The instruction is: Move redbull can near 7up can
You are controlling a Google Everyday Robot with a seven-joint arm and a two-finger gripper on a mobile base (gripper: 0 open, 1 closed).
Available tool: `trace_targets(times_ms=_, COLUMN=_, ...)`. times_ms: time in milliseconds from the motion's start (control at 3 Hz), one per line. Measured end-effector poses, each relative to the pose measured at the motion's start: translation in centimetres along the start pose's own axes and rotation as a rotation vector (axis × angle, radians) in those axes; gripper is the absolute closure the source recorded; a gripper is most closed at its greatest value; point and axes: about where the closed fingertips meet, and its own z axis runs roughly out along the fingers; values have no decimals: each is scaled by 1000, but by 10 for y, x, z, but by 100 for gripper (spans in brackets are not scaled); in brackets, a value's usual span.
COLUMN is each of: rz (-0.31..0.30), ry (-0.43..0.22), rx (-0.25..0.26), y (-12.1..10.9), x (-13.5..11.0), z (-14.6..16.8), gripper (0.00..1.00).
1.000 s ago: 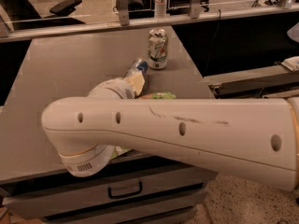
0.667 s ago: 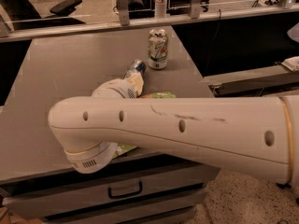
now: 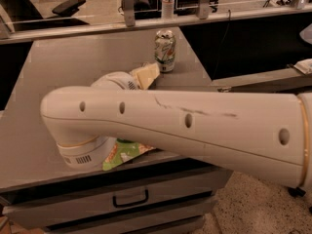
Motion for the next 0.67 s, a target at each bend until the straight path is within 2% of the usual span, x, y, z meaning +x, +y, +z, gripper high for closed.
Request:
trace_targets(times_ms=333, rz=-6, ry=-8, rx=11, y=-6, x=-31, z=-15, gripper=0)
trace_targets(times_ms=667, rz=22, ry=-33, rx=-21, y=-5, x=-42, z=-37, gripper=0)
